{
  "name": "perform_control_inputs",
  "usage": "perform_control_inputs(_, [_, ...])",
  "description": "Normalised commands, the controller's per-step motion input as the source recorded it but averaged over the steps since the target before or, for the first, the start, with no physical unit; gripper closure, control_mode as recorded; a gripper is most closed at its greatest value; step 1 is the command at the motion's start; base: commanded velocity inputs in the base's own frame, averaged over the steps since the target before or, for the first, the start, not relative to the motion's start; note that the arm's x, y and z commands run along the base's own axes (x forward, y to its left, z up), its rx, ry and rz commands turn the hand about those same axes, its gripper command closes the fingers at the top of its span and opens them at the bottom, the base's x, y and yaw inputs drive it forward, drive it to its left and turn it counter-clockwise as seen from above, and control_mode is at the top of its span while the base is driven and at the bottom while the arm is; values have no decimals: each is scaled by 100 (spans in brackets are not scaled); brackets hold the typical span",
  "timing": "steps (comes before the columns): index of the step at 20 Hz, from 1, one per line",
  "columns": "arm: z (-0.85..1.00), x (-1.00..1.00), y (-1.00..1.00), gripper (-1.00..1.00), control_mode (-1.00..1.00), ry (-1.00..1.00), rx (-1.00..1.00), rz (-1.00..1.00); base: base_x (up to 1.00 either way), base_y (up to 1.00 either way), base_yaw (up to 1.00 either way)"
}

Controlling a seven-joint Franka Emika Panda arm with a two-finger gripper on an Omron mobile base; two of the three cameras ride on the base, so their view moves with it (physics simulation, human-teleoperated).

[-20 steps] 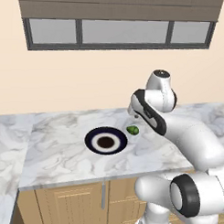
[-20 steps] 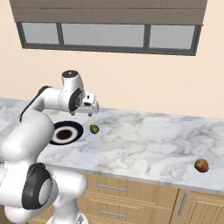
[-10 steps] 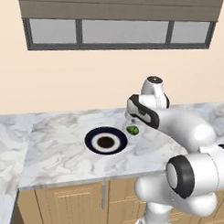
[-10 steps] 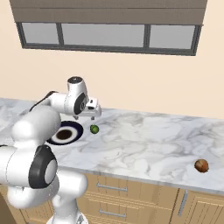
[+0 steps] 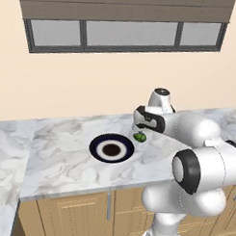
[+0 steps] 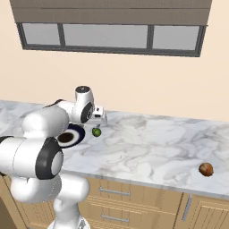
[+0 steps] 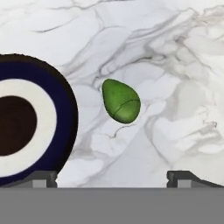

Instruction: Pick the avocado and bread from the counter and place them on the plate. Then pick the jam from the cabinet and place it next to the plate. Lastly close the cabinet door.

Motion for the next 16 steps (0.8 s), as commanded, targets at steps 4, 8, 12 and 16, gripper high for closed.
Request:
perform_control_inputs(4, [-41, 14, -4, -100, -100, 0, 0, 8, 0, 0, 0])
perform_control_inputs(8, [-36, 17, -1, -100, -100, -2, 0, 8, 0, 0, 0])
perform_control_inputs(12, [-24, 26, -6, -100, -100, 0, 0, 8, 0, 0, 0])
perform_control_inputs(16, [-14, 36, -6, -100, -100, 0, 3, 6, 0, 0, 0])
